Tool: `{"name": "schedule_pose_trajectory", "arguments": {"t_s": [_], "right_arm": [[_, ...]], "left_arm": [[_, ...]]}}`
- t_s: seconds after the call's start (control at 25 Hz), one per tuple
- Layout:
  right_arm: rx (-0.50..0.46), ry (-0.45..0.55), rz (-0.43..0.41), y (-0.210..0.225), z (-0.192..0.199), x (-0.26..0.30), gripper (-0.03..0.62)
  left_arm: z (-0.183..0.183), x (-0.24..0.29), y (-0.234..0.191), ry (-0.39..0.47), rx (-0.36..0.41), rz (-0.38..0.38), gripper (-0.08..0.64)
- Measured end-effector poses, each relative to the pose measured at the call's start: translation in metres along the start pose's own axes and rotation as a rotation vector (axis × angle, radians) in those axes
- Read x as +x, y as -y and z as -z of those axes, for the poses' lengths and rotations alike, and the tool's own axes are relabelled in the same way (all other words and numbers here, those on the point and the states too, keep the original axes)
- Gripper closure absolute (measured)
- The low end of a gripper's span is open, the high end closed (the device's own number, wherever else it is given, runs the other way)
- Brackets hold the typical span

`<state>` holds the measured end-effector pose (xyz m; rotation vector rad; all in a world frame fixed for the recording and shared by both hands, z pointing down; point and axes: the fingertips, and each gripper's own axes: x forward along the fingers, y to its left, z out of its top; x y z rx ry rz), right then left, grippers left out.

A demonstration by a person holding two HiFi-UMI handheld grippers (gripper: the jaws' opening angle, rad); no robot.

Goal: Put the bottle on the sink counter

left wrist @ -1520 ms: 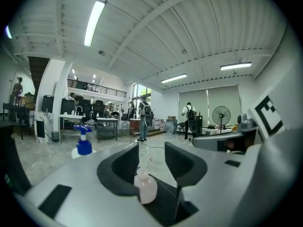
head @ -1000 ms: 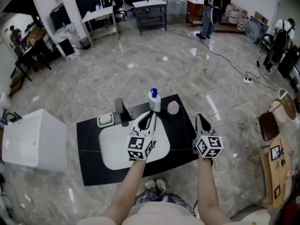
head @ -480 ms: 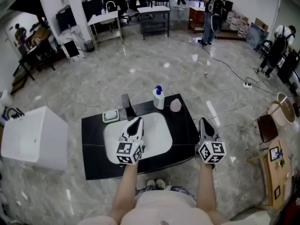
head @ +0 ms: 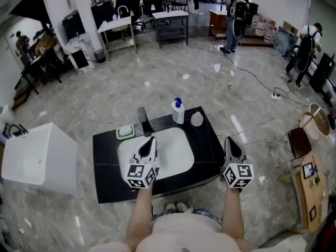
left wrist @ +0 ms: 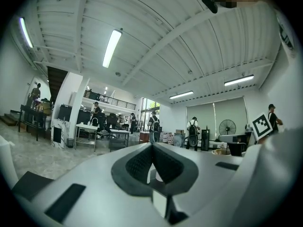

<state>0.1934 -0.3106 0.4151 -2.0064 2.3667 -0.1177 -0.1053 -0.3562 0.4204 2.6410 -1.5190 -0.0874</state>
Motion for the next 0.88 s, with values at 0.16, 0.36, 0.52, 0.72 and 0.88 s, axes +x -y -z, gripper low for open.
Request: {"name": "schedule_pose_trajectory", "arguments": {"t_s": [0.16, 0.36, 0.52, 0.72, 0.88], "right_arm": [[-0.007, -0.012, -0.009, -0.009, 0.001, 0.002, 0.578], [-0.006, -0.019, -0.011, -0.016, 0.002, 0.010, 0.578], [-0.006, -0.020, -0.014, -0.021, 0.003, 0.011, 0.578], [0.000, -0.026, -0.012, -0.015, 0.010, 0.009, 0.578], [0.003, -0.027, -0.007, -0.013, 0.014, 0.009, 0.578]], "left_arm": [[-0.002, -0.002, -0.002, 0.003, -0.005, 0.008, 0.532], [-0.002, 0.000, -0.012, 0.002, -0.010, 0.016, 0.532], [0.000, 0.001, -0.017, 0.002, -0.016, 0.018, 0.532], [0.006, 0.006, -0.010, 0.004, -0.008, 0.031, 0.532], [0.010, 0.007, -0.009, 0.002, -0.013, 0.039, 0.532]]}}
